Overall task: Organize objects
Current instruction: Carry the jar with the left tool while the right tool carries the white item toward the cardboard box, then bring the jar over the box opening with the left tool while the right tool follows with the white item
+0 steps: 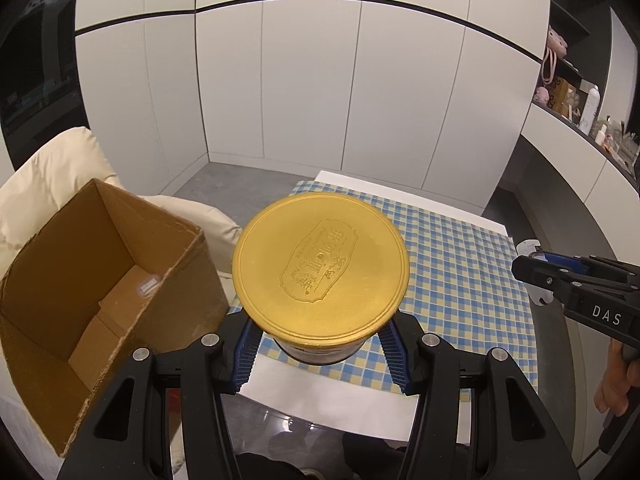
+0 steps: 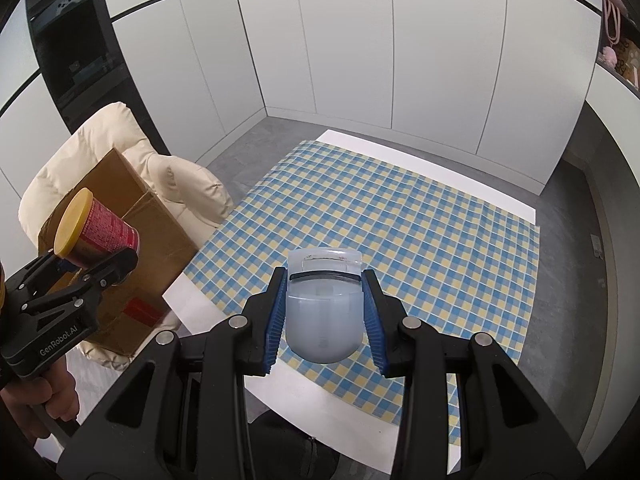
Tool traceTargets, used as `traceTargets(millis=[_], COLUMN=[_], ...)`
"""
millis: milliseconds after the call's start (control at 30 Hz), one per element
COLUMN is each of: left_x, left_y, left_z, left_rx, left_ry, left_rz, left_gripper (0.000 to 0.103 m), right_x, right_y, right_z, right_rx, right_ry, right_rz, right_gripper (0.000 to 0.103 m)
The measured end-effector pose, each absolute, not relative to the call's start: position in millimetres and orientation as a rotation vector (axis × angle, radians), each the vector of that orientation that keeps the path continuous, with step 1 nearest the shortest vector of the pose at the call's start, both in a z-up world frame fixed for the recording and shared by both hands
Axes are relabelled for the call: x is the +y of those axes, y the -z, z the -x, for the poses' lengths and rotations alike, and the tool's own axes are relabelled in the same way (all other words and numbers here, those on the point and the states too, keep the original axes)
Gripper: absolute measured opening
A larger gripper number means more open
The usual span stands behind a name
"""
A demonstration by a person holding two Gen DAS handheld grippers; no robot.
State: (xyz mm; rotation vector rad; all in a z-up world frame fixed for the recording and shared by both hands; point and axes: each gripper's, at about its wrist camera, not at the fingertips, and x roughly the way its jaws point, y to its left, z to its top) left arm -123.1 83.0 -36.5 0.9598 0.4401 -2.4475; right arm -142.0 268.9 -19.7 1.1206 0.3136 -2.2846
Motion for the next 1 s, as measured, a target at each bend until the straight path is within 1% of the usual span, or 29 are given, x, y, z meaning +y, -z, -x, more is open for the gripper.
traceTargets(millis=[1000], left_x=[58], left_y=[39], left_z=[85], left_rx=[0.471], left_ry=[2.349], left_rz=[-0.917], left_gripper=[0.054], right_x=[211], right_y=[24], right_z=[131], right_rx=[0.355], right_ry=[2.208], right_rz=[-1.086], right_gripper=[0.038])
